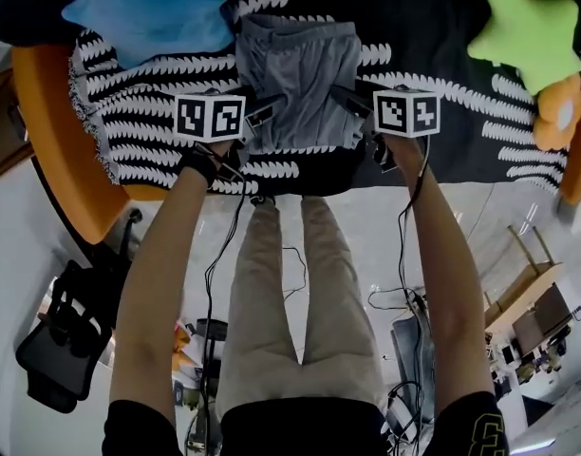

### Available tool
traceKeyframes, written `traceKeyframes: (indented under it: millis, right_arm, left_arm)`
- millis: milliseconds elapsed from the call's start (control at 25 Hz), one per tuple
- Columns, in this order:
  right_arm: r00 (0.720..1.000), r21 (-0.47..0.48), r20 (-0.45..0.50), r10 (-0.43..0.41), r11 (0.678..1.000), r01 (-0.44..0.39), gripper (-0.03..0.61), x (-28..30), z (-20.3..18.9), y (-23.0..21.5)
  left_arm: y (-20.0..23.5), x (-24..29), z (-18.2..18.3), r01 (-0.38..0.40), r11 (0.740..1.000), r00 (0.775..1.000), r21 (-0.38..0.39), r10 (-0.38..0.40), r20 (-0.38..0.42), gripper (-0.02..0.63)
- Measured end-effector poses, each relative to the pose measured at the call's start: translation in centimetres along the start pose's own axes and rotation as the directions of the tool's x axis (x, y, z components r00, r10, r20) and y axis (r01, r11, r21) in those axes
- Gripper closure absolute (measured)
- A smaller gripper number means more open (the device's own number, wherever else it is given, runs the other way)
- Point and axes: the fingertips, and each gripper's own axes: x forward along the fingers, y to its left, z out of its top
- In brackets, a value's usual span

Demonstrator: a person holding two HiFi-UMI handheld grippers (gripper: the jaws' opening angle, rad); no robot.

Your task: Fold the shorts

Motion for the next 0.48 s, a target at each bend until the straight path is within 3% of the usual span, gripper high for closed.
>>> traceKeyframes:
  millis: [40, 120, 200, 280, 360, 480]
  right_arm:
    - [0.999, -0.016, -0.012, -0.031, 0.999, 0.031, 0.35, 0.5, 0.0, -0.3]
    - [0.997, -0.036, -0.023, -0.08, 0.996, 0.079, 0.431, 1.1, -0.2, -0.9]
    - [0.998, -0.027, -0.022, -0.062, 0.998, 0.062, 0.489, 1.1, -0.3, -0.5]
    - [1.0, -0.027, -0.021, -0.008, 1.0, 0.007, 0.54, 0.8, -0.2, 0.4]
    - [0.999, -0.03, -0.009, 0.049, 0.998, -0.049, 0.543, -0.1, 0.5, 0.9]
    - [0.982, 0.027, 0.079, 0.173, 0.984, -0.175, 0.545, -2.8, 2.0, 2.5]
  left_arm:
    - [0.2, 0.3, 0.2, -0.029, 0.999, 1.0, 0.032, 0.029, -0.005, 0.317]
    - [1.1, 0.1, 0.2, -0.082, 0.994, 0.997, 0.072, 0.081, 0.007, 0.428]
    - [1.1, -0.4, 0.2, -0.064, 0.996, 0.998, 0.06, 0.063, 0.024, 0.511]
    - [0.0, -0.5, 0.3, -0.005, 0.999, 0.999, 0.037, 0.004, 0.037, 0.561]
    - [-1.5, -0.5, 0.7, 0.082, 0.997, 0.995, 0.006, -0.082, 0.058, 0.566]
    - [-4.1, -2.8, 2.1, 0.253, 0.967, 0.958, -0.037, -0.245, 0.151, 0.568]
